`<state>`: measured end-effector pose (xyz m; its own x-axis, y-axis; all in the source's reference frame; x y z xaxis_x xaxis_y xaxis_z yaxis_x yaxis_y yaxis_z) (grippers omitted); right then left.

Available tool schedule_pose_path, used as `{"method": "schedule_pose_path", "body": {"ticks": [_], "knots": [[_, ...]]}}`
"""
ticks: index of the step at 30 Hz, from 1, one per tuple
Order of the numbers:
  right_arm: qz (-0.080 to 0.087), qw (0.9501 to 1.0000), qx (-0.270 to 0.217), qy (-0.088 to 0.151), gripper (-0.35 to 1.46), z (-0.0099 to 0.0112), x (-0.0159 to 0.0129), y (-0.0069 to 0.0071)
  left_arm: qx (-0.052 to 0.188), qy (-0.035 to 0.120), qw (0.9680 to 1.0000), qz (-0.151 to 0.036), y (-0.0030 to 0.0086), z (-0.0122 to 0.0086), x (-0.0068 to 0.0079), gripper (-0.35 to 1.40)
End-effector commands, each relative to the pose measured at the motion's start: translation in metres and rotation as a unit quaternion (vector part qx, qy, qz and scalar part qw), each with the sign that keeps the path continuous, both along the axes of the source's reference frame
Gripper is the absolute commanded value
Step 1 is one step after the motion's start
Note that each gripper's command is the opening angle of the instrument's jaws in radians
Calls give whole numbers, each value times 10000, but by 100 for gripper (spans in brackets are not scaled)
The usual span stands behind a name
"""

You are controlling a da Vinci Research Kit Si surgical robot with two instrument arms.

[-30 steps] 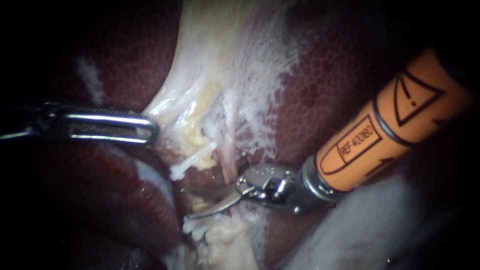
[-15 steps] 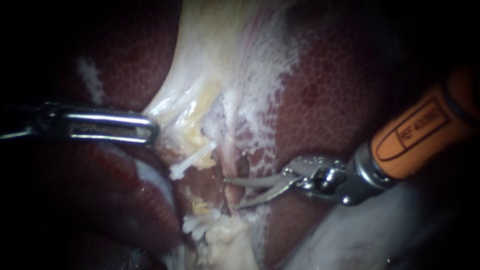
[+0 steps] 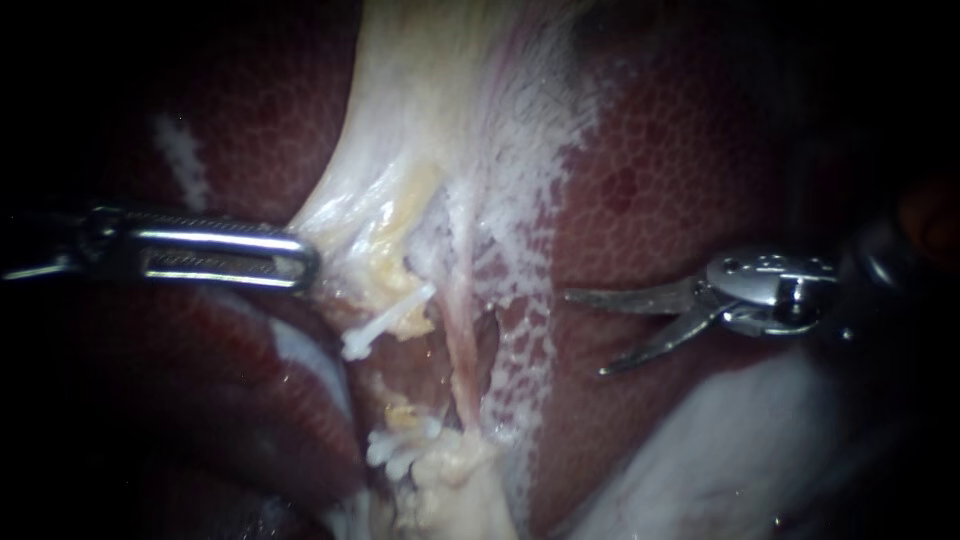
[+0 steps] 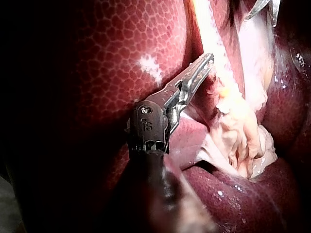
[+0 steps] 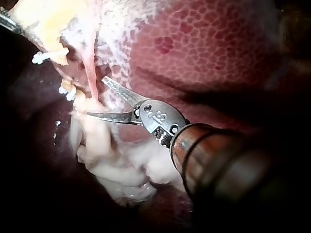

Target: Go back from the cut left tube

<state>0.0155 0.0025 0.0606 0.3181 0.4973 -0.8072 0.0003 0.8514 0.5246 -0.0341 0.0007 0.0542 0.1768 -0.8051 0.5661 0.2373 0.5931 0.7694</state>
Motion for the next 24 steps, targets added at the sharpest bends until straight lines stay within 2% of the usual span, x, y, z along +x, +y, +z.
{"method": "schedule_pose_path", "body": {"ticks": [1,13,16,24], "knots": [[48,9999,-147,-69,138,-3,-1,0,-1,3,10000,-1,0,0,0,-35],[232,9928,-1085,-446,141,-31,-1,1,-7,-7,10000,-12,-1,2,-1,-35],[302,9917,-1130,-536,143,-33,-1,1,-7,-6,10000,-13,-1,2,-1,-35],[252,9909,-1218,-519,143,-34,2,0,-9,-4,10000,-15,-1,2,-2,-35]]}}
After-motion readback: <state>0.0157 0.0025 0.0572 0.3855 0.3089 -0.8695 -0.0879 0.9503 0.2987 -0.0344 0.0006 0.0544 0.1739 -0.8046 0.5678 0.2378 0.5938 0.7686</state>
